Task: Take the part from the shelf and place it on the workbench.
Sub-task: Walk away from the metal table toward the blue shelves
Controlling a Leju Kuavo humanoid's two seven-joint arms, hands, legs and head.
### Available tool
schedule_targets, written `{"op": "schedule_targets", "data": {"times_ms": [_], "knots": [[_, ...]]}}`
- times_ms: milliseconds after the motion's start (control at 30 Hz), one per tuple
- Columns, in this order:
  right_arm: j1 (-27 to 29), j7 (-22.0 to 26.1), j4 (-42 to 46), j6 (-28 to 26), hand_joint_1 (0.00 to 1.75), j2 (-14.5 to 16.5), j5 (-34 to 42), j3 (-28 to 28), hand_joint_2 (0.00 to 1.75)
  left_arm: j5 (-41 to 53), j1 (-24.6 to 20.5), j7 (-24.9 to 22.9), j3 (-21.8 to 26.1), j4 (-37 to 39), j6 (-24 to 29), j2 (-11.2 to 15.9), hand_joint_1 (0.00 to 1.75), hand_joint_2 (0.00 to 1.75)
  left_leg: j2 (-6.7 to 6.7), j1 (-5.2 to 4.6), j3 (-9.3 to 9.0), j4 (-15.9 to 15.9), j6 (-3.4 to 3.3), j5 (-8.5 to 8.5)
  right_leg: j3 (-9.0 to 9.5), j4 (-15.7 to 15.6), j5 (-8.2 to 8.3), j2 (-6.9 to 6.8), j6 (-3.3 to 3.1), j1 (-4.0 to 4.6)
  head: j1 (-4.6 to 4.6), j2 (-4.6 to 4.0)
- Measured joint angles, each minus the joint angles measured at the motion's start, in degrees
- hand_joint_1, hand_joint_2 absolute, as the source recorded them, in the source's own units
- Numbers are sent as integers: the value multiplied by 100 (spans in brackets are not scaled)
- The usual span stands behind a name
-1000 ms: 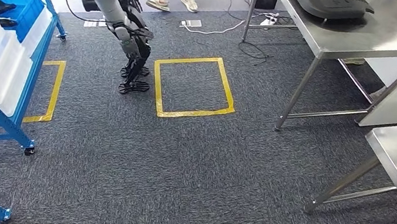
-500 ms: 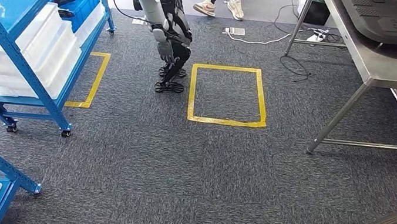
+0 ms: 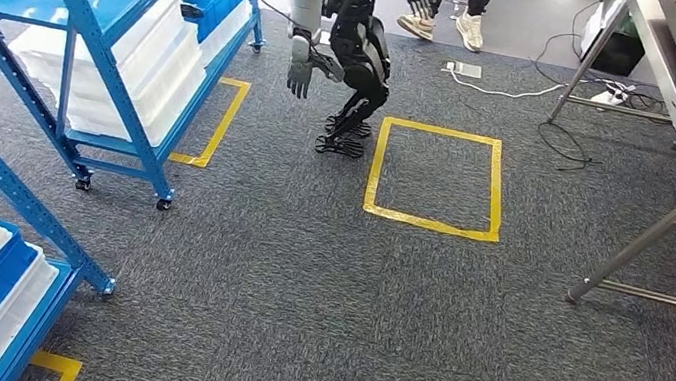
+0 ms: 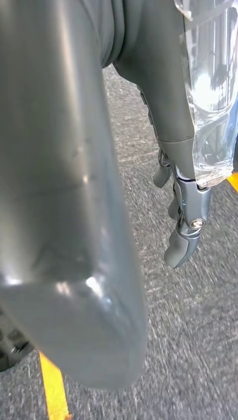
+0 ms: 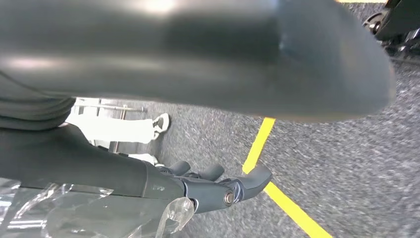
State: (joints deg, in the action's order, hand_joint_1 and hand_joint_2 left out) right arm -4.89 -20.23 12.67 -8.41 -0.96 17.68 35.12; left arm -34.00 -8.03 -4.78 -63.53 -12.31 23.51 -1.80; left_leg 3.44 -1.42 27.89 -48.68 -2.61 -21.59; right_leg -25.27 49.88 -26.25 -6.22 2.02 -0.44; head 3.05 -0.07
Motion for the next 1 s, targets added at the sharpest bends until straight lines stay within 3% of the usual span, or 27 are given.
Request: {"op": "schedule_targets", "data": {"times_ms": [67,133,167,200,233,267,333,367,400,433,500,533,567,633,700,733,767,800,867,933,1000], "knots": [[-4,-3,0,0,0,2,-11,1,0,8,17,-9,-2,0,-1,2,0,0,-149,48,-33,58,-52,56,-145,370,-255,235,40,-7,-11,0],[15,-7,-1,0,0,2,-13,2,0,13,11,-11,-2,1,-8,7,0,0,-293,70,-28,69,-86,73,-565,1252,-690,516,55,-19,-27,1],[20,-9,-2,0,0,2,-10,2,0,8,11,-11,-2,1,-13,6,0,0,-373,71,-28,68,-91,72,-783,1677,-844,566,63,-21,-33,1],[24,-11,-2,0,0,2,-9,3,0,-2,15,-11,-3,1,-18,4,0,0,-458,75,-32,66,-91,71,-921,1913,-879,583,71,-23,-34,1],[25,-13,-2,0,0,2,-7,3,0,-14,22,-11,-3,1,-20,2,0,0,-547,83,-41,63,-86,69,-942,1894,-782,592,80,-27,-34,0],[27,-15,-3,0,0,1,-6,4,0,-27,28,-12,-3,1,-19,1,0,0,-633,97,-53,58,-75,65,-835,1612,-574,618,90,-36,-34,0],[34,-17,-4,0,0,0,-6,4,0,-41,26,-12,-3,1,-17,2,0,0,-797,119,-61,21,-18,40,-434,675,-91,886,132,-91,-35,0],[38,-19,-4,0,0,-1,-6,4,0,-43,22,-12,-3,1,-16,3,0,0,-864,124,-49,-5,18,24,-280,317,60,1030,133,-117,-33,0],[39,-18,-5,0,0,-1,-6,4,0,-42,17,-11,-3,1,-15,3,0,0,-924,124,-29,-21,55,12,-191,106,128,1140,120,-127,-30,1],[34,-17,-5,0,0,-1,-6,4,0,-42,17,-11,-3,1,-14,3,0,0,-981,128,-7,-27,86,8,-164,40,134,1162,87,-118,-28,1],[15,-16,-5,0,0,1,-6,4,0,-43,35,-11,-3,1,-13,3,0,0,-1030,157,21,-42,129,-1,-153,31,145,1017,-7,-90,-26,1],[11,-17,-5,0,0,0,-6,4,0,-43,44,-11,-3,1,-13,3,0,0,-934,162,73,-157,151,-69,-144,18,155,941,-47,-87,-20,0],[15,-17,-5,0,0,-2,-6,4,0,-43,44,-12,-3,1,-13,3,0,0,-794,161,188,-404,173,-207,-138,5,164,859,-80,-86,-14,0],[30,-17,-5,0,0,-6,-6,4,0,-43,29,-11,-3,1,-13,3,0,0,-507,154,608,-1284,214,-633,-135,-7,162,695,-121,-70,-3,1],[37,-19,-5,0,0,-7,-6,4,0,-44,30,-11,-3,1,-13,1,0,0,-444,158,983,-2040,227,-897,-133,-7,149,533,-136,-54,-3,1],[36,-18,-5,0,0,-7,-6,4,0,-44,39,-11,-3,1,-13,-1,0,0,-437,155,1008,-2089,217,-864,-125,-7,140,459,-140,-48,-4,0],[33,-17,-5,0,0,-7,-6,4,0,-44,46,-11,-3,1,-13,-1,0,0,-414,146,900,-1868,193,-722,-111,-7,130,389,-141,-43,-4,0],[29,-17,-5,0,0,-6,-7,4,0,-44,47,-11,-3,1,-10,0,0,0,-346,124,676,-1427,155,-512,-91,-9,118,322,-139,-40,-4,0],[28,-16,-5,0,0,-3,-11,5,0,-45,26,-11,-3,1,-1,3,0,0,5,34,179,-465,52,-156,-44,-11,85,206,-115,-26,-2,0],[26,-16,-5,0,0,-1,-17,7,0,-49,4,-8,-3,1,10,5,0,0,216,-38,-15,-44,-13,-49,-4,-20,50,85,-66,-5,-4,0],[11,-18,-5,0,0,2,-18,7,0,-59,24,-4,-4,1,16,4,0,0,89,-25,-18,6,-32,-18,34,-32,14,-9,-11,-1,-7,1]]}}
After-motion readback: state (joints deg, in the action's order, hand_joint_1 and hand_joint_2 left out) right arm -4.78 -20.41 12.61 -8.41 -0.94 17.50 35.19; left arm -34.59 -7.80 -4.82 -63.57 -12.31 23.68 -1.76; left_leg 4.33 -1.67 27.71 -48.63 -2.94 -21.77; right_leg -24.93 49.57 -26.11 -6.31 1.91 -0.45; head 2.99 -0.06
